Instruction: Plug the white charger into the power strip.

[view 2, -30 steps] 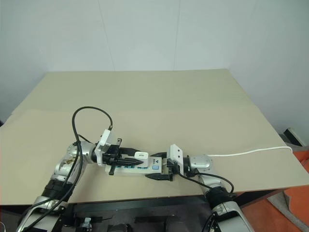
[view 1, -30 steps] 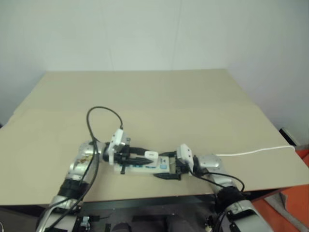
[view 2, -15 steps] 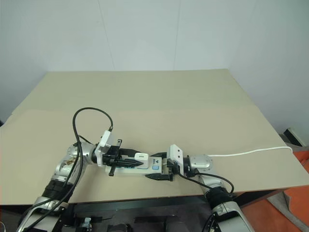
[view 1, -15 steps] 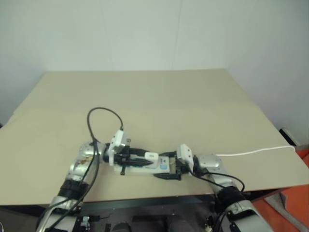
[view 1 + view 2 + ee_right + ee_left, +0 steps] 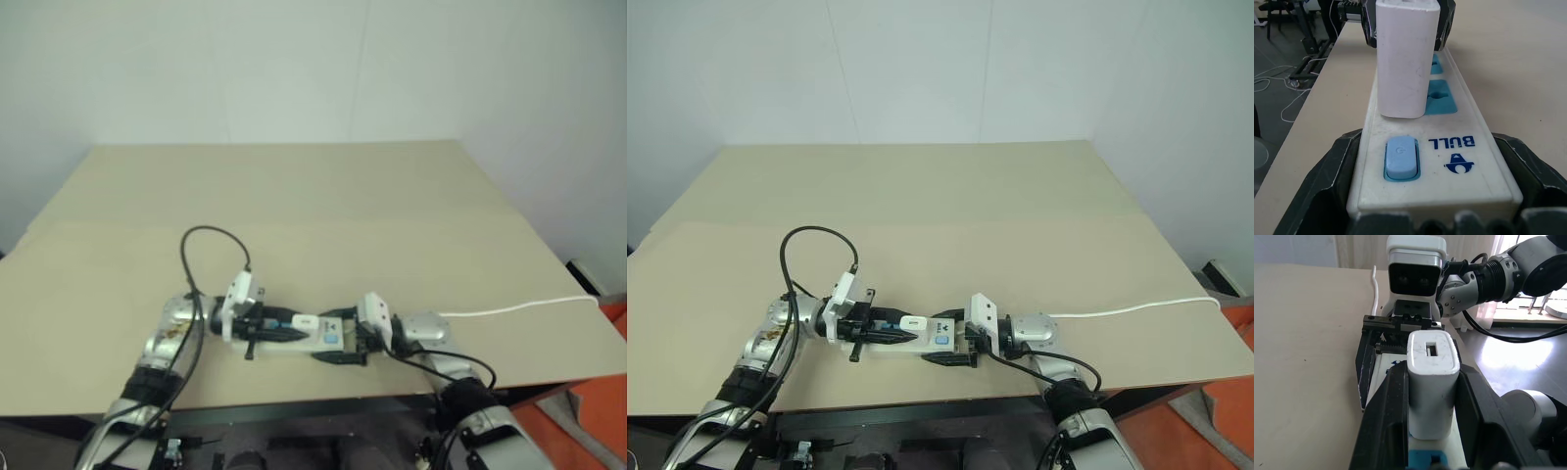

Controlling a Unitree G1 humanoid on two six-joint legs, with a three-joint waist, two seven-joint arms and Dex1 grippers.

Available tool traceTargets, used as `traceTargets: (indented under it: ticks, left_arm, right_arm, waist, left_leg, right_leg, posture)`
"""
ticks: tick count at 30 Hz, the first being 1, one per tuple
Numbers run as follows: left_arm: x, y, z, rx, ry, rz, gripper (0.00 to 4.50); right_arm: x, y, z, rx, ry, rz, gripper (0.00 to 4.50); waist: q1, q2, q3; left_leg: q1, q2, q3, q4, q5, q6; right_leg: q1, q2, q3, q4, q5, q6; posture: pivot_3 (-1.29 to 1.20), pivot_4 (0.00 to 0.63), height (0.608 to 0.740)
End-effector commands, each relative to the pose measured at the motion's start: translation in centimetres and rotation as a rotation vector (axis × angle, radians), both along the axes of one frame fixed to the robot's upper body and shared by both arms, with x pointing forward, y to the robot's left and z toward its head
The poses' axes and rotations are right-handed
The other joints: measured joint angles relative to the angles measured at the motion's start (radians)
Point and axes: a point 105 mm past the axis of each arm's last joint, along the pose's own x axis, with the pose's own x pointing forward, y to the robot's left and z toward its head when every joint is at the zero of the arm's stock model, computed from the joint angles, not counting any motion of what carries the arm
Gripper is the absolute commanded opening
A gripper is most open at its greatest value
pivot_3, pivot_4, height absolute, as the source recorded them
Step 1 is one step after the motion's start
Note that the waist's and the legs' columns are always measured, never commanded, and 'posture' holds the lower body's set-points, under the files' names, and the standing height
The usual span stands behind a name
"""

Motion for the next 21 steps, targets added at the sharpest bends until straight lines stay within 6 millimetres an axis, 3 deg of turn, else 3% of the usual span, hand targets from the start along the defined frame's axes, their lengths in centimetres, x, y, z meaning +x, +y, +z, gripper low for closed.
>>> traceTargets:
  ticks: [1, 21]
  left_arm:
    - [-0.29, 1.81, -2.82, 0.117, 0.072, 0.042, 0.97]
    - [-0.75, 1.40, -3.39, 0.153, 0.105, 0.066, 0.97]
  right_arm:
    - [-0.35, 0.42, 0.06, 0.021, 0.009, 0.016, 3.42]
    - [-0.17, 0.46, 0.10, 0.017, 0.005, 0.016, 3.42]
  waist:
    - [0.000, 0.000, 0.000]
    - [0.000, 0.000, -0.001]
  left_leg:
    - [0.000, 0.000, 0.000, 0.000, 0.000, 0.000]
    - [0.001, 0.000, 0.000, -0.001, 0.000, 0.000]
  right_leg:
    - [0.000, 0.000, 0.000, 0.000, 0.000, 0.000]
    - [0.000, 0.000, 0.000, 0.000, 0.000, 0.000]
  posture:
    - [0.00, 0.150, 0.740]
    - [0.00, 0.150, 0.740]
